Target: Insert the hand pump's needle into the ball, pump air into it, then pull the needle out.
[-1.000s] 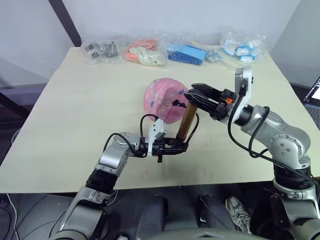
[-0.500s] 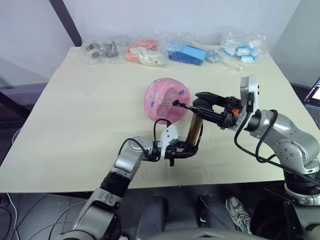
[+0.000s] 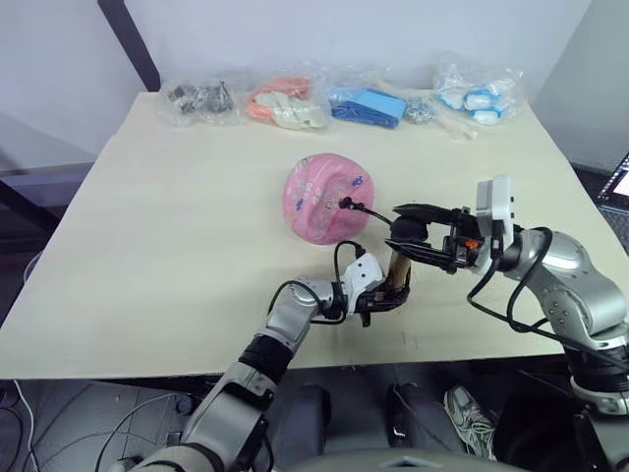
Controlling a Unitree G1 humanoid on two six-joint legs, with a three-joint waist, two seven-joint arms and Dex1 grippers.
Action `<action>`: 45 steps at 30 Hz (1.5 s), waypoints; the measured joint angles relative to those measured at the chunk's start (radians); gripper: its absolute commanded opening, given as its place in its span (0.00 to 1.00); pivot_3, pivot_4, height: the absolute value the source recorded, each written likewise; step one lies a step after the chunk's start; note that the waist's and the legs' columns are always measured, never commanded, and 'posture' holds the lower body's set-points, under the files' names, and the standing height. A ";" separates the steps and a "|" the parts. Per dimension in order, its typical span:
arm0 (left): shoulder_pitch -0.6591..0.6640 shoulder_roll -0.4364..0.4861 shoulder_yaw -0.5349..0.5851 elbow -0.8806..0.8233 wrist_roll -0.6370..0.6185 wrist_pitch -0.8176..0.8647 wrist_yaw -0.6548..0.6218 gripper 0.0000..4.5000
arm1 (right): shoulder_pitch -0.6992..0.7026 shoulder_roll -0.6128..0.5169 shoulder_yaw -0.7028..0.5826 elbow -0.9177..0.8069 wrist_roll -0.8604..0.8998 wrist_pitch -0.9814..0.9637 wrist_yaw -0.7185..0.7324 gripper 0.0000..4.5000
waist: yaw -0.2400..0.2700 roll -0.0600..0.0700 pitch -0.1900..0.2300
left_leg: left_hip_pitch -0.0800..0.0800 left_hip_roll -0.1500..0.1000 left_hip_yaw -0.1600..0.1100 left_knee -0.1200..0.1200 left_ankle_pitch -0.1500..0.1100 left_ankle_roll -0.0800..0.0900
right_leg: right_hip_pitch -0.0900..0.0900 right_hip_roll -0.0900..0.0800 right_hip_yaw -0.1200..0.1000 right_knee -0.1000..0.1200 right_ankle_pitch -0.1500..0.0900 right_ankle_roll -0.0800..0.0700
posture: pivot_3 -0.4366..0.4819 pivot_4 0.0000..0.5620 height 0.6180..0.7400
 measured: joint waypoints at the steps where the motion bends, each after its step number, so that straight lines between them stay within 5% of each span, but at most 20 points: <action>1: 0.000 -0.003 0.000 0.010 0.002 -0.007 0.002 0.25 | 0.004 0.003 0.000 0.003 -0.004 -0.004 0.000 0.46 | 0.000 0.000 0.000 | 0.000 0.000 0.000 0.000 0.000 0.000 | 0.000 0.000 0.000 0.000 0.000 0.000 | 0.48 0.27 1.00; 19: -0.063 -0.029 0.005 0.148 0.031 -0.097 -0.006 0.25 | 0.052 0.044 -0.041 0.036 0.001 -0.004 -0.062 0.46 | 0.003 0.000 0.000 | 0.002 0.000 -0.001 0.003 0.000 0.000 | 0.003 -0.001 0.000 0.001 0.000 0.000 | 0.48 0.27 1.00; 45: -0.086 -0.028 0.006 0.205 0.038 -0.135 -0.034 0.25 | -0.208 -0.037 -0.219 0.057 0.297 0.178 -0.071 0.46 | 0.002 0.000 0.000 | 0.001 0.000 -0.001 0.003 0.000 0.000 | 0.003 -0.001 -0.001 0.002 0.000 0.000 | 0.48 0.27 1.00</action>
